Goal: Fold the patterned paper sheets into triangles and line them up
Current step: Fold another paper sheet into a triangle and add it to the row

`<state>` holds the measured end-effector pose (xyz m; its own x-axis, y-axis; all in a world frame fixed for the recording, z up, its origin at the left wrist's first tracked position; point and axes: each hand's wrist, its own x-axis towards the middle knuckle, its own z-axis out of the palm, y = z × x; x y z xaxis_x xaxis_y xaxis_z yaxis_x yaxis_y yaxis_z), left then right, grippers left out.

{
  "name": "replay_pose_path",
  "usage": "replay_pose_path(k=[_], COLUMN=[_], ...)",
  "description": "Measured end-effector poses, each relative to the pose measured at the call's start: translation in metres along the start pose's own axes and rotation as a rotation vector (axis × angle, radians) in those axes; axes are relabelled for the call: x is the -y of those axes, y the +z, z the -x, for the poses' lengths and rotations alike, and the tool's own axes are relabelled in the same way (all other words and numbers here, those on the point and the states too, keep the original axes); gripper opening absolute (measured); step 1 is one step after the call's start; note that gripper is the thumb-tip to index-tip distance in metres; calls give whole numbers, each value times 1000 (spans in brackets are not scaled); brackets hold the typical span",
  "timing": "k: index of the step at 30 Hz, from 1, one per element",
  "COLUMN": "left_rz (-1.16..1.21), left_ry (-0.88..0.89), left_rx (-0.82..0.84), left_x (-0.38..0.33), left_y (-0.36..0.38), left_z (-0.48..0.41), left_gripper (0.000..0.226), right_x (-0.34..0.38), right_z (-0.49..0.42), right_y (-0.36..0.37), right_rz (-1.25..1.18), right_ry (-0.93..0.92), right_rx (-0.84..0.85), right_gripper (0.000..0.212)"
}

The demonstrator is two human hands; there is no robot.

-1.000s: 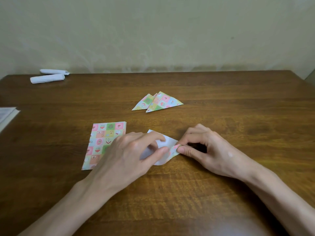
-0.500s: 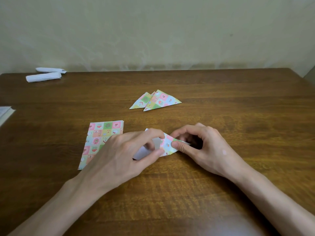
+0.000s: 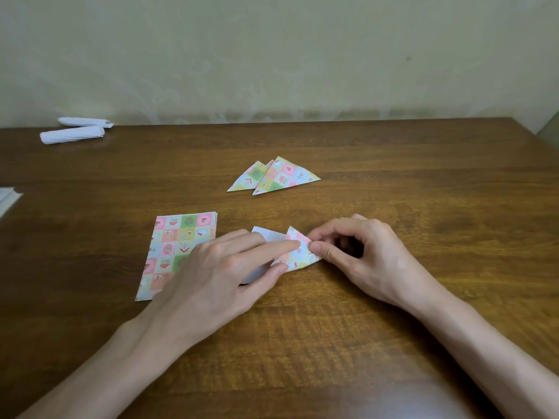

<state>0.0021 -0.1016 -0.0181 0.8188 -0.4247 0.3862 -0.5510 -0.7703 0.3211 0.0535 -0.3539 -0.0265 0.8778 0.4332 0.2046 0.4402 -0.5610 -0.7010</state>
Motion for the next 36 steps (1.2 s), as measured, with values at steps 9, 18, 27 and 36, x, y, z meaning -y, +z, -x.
replay_pose_path(k=[9, 18, 27, 36], left_rz=[-68, -104, -156, -229], left_ry=[18, 30, 49, 190], left_rx=[18, 42, 108, 168], left_x=[-4, -3, -3, 3], left_y=[-2, -1, -3, -5], left_z=[0, 0, 0, 2], left_gripper=[26, 27, 30, 33], right_x=[0, 0, 2, 1], right_z=[-3, -6, -5, -4], right_y=[8, 10, 11, 8], right_rz=[106, 111, 122, 113], right_ry=[-25, 1, 1, -15], right_rx=[-43, -59, -83, -51], right_gripper=[14, 11, 8, 12])
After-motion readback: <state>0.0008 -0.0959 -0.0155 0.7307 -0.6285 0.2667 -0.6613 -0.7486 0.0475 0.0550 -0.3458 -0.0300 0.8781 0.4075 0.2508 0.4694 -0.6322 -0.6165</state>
